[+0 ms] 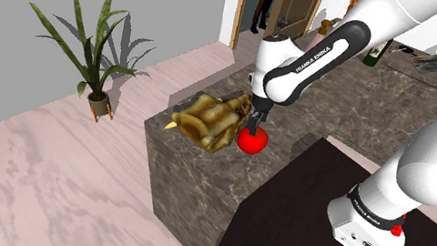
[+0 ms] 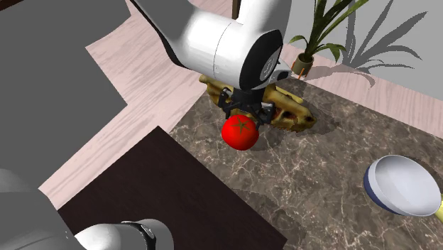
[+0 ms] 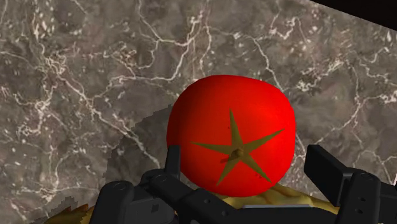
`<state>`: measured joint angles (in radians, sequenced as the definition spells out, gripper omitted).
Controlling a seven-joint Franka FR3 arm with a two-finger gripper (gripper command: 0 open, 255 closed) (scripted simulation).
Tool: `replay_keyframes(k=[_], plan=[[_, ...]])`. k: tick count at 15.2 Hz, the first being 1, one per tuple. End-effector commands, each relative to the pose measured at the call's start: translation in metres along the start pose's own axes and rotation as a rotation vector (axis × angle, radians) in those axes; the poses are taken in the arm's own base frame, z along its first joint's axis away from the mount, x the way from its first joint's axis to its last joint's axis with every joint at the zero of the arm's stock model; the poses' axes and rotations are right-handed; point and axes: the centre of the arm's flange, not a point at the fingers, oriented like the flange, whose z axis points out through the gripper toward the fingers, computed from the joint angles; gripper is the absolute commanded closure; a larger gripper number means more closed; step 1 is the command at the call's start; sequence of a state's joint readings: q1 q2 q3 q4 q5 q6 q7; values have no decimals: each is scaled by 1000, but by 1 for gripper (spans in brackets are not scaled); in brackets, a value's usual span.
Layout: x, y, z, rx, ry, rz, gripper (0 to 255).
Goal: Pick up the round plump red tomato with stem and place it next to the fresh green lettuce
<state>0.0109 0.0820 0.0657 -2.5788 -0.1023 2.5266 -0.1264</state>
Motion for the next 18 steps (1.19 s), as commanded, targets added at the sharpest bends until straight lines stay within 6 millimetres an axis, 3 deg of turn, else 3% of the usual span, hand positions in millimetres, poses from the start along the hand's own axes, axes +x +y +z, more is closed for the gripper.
replay_keyframes(k=[1, 2, 3, 12, 18], plan=[[0, 0, 0, 0, 0, 0, 0], [0, 0, 0, 0, 0, 0, 0], [0, 0, 0, 0, 0, 0, 255], [0, 0, 0, 0, 0, 0, 255], [-4, 1, -31, 0, 0, 0, 255]])
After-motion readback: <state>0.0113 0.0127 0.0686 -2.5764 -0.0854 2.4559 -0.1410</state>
